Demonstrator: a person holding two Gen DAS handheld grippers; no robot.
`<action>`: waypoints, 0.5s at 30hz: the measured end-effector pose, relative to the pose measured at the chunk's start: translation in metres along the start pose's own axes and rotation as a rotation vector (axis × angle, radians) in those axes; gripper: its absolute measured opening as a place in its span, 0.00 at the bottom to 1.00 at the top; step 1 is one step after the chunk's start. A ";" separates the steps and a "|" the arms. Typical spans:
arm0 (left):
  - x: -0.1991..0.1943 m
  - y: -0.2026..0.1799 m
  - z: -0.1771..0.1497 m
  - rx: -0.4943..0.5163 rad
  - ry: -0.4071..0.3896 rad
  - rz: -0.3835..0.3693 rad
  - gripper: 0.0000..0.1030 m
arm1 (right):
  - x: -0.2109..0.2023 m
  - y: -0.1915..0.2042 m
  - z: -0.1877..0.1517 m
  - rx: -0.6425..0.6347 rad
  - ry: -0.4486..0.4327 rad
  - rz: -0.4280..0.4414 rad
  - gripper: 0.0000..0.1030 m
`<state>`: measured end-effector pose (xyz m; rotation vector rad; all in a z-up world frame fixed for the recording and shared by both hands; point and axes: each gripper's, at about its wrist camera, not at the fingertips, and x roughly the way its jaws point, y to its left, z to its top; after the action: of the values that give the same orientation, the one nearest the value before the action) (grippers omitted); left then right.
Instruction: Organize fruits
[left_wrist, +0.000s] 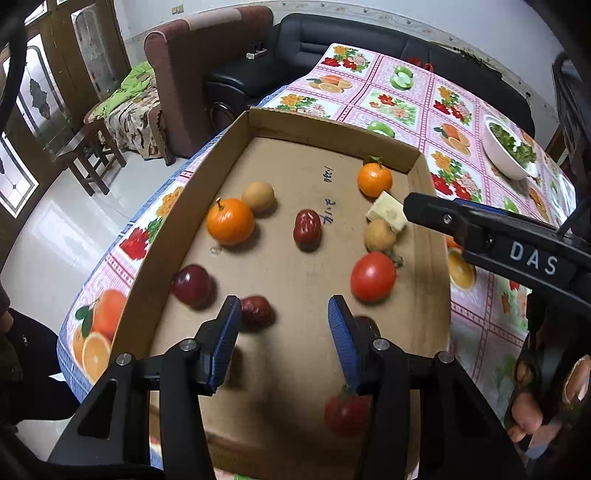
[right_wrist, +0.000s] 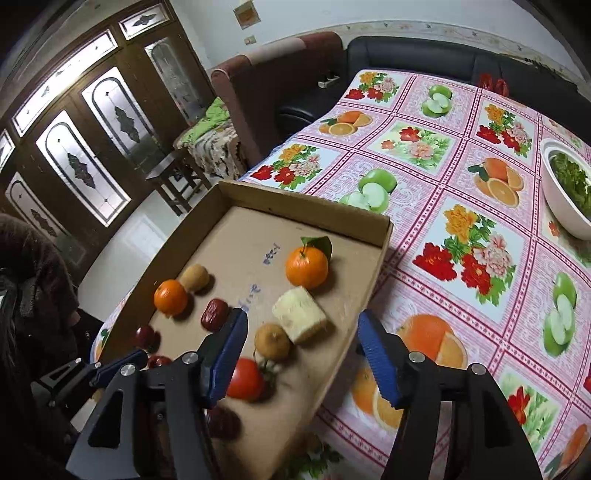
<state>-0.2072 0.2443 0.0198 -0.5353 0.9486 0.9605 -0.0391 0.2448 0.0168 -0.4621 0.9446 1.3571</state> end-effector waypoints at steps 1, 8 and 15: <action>-0.002 0.000 -0.003 0.002 -0.004 0.002 0.46 | -0.003 0.000 -0.003 -0.007 -0.001 0.008 0.63; -0.019 0.001 -0.021 0.020 -0.030 0.010 0.46 | -0.028 0.009 -0.030 -0.162 -0.041 0.053 0.69; -0.037 0.004 -0.039 0.041 -0.054 0.031 0.46 | -0.051 0.018 -0.056 -0.317 -0.043 0.092 0.71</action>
<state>-0.2366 0.2004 0.0319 -0.4596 0.9283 0.9769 -0.0698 0.1745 0.0295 -0.6325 0.7237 1.6038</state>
